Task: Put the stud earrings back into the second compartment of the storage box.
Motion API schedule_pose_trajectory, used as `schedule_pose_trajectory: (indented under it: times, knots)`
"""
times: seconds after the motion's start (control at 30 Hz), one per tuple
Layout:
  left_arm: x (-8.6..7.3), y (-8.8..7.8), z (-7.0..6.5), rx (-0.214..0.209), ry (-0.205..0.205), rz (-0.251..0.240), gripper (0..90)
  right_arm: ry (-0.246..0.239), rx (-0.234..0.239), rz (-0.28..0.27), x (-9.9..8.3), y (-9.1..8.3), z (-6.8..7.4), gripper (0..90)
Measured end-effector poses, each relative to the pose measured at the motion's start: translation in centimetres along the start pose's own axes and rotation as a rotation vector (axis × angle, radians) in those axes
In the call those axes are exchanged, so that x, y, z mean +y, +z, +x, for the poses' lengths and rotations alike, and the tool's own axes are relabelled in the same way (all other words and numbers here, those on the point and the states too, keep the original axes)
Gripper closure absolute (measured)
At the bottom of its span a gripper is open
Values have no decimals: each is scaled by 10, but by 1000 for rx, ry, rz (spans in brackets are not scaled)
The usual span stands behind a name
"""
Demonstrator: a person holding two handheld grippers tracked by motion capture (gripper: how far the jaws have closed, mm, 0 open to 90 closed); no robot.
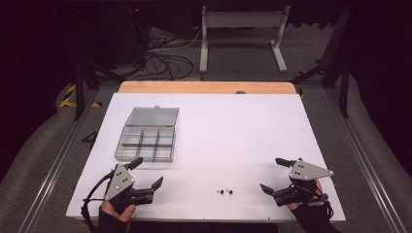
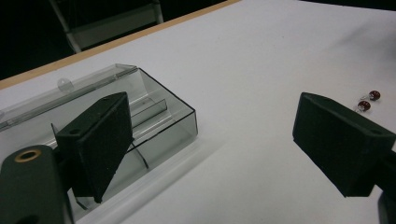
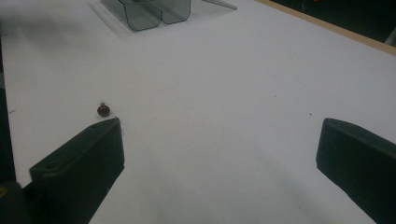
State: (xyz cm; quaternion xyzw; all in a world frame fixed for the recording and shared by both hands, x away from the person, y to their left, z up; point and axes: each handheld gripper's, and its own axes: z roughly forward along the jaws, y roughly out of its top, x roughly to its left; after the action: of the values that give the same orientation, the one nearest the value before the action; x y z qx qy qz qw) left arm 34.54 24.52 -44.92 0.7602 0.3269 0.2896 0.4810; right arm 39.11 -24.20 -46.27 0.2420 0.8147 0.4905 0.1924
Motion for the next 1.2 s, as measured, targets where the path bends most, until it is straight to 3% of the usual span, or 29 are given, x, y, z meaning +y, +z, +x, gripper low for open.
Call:
schedule_pose_trajectory:
  times: [0.1,0.23,0.43,0.67,0.9,1.1,1.2]
  knots:
    - [2,-1,0,-23,-29,-3,122,0,0,-2,0,0,0,14]
    - [4,-2,1,-37,-34,-9,123,2,3,0,0,1,-1,14]
    - [7,-1,-2,-20,33,18,137,0,4,0,0,1,0,14]
    - [11,-2,0,-80,-33,20,137,-5,9,0,0,1,0,14]
    - [19,1,-4,-95,-12,35,148,-3,15,1,0,2,1,14]
    - [30,10,-8,-151,-30,45,160,-4,19,5,0,3,1,14]
    - [36,16,-12,-162,-15,53,166,-4,24,5,0,3,1,14]
